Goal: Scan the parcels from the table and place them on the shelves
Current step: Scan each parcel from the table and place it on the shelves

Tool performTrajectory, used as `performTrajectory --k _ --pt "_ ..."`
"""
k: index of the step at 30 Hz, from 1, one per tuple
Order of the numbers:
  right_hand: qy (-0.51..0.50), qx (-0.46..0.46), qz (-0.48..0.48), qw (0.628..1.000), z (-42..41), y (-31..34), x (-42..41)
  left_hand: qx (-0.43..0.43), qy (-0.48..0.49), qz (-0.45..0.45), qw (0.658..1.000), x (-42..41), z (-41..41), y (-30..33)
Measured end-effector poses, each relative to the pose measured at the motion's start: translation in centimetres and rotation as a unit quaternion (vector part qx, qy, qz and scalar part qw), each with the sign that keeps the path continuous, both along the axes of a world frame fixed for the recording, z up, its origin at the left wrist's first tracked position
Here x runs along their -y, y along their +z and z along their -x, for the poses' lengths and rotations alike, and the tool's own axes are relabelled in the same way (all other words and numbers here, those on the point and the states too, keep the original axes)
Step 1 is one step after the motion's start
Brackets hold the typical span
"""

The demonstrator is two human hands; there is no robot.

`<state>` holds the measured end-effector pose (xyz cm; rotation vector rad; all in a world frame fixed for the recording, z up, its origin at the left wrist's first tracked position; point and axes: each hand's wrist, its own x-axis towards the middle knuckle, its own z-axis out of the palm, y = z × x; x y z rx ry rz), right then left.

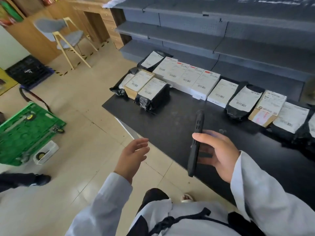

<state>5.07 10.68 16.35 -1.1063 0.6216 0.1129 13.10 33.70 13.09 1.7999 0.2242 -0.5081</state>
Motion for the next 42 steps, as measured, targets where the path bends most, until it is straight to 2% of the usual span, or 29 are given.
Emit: performTrajectory --k 4,10,13,16,18,20,31,39,42 --pt "-0.031 -0.042 -0.031 0.998 -3.4 -0.4 -0.3 0.001 -0.071 -0.039 0.997 1.2 -7.7 -2.8" --pt "-0.124 -0.074 -0.043 0.989 -8.9 -1.6 -1.6 0.055 -0.19 -0.173 0.965 4.3 -23.3 -7.0" --pt "-0.168 -0.107 -0.029 0.98 -11.1 -1.8 -2.7 0.105 -0.258 -0.296 0.914 6.1 -29.8 -8.9" --pt "-0.212 -0.153 -0.058 0.963 -13.0 -2.1 -3.8 0.161 -0.329 -0.415 0.832 7.8 -33.8 -10.2" --pt "-0.241 -0.169 -0.079 0.952 -13.9 -2.5 -4.7 0.185 -0.363 -0.453 0.793 8.5 -35.3 -11.4" --pt "-0.267 -0.178 -0.095 0.942 -14.4 -2.9 -5.6 0.207 -0.389 -0.464 0.769 8.9 -36.0 -12.6" --pt "-0.401 -0.166 -0.121 0.893 -13.0 -3.9 -7.9 0.306 -0.455 -0.433 0.716 8.3 -34.6 -15.2" --pt "-0.416 -0.151 -0.123 0.888 -11.6 -4.1 -7.2 0.225 -0.449 -0.4 0.767 10.5 -34.6 -13.7" --pt "-0.415 -0.151 -0.125 0.888 -10.7 -3.9 -6.4 0.237 -0.486 -0.355 0.763 11.3 -33.9 -13.1"
